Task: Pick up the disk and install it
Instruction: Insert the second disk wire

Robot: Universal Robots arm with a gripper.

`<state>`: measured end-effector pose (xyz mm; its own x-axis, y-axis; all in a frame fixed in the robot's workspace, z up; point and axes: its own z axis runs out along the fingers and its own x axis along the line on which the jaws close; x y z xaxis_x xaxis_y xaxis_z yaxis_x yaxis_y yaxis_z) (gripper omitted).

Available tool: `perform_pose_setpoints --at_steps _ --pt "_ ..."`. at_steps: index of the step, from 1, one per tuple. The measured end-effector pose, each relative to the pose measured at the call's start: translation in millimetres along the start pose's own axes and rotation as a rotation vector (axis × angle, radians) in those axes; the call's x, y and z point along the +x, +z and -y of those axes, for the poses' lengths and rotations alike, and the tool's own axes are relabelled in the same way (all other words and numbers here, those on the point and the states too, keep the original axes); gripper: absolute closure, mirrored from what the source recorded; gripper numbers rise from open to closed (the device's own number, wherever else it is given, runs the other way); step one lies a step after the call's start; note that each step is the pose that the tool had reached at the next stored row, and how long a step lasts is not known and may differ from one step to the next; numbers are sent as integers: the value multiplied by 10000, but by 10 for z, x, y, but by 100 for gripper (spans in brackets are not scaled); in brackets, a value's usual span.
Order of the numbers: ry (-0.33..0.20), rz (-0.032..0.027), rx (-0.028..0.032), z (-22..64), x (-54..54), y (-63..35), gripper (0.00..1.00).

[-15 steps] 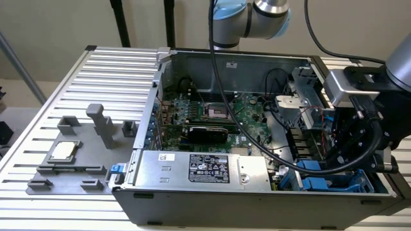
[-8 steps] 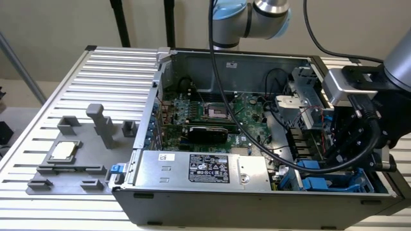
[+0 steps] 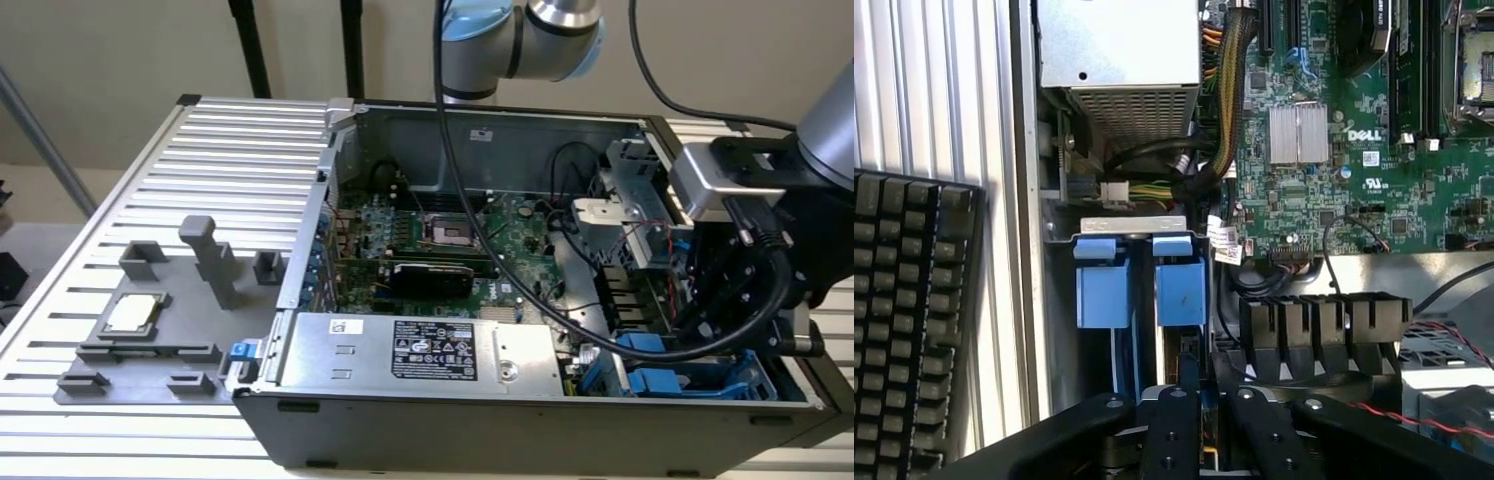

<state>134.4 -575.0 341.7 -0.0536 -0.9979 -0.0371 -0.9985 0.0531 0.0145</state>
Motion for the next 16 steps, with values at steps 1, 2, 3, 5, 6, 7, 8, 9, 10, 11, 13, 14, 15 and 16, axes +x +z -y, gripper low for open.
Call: perform_pose_setpoints --at_steps 1,2,3,5,6,7,8,9,10,11,13,14,15,16 --pt "-16 -1 -1 0 4 0 83" --pt "-32 -2 -1 0 9 1 83" --pt "-47 -1 -2 1 12 2 83" --pt "-77 -3 -3 1 18 9 83" --pt "-92 -3 -4 1 20 15 83" --pt "-106 -4 -4 1 21 22 83" --pt "-120 -4 -5 1 23 29 83" --pt "-132 -4 -5 1 24 36 83" --pt "-145 -6 -5 2 25 41 83" --pt "-157 -9 -6 2 26 44 83" --pt "-175 -9 -6 2 26 46 83" --pt "-180 -8 -8 2 27 47 82" --pt "-183 -6 -8 2 27 48 82" --pt "-186 -2 -7 2 27 48 82"
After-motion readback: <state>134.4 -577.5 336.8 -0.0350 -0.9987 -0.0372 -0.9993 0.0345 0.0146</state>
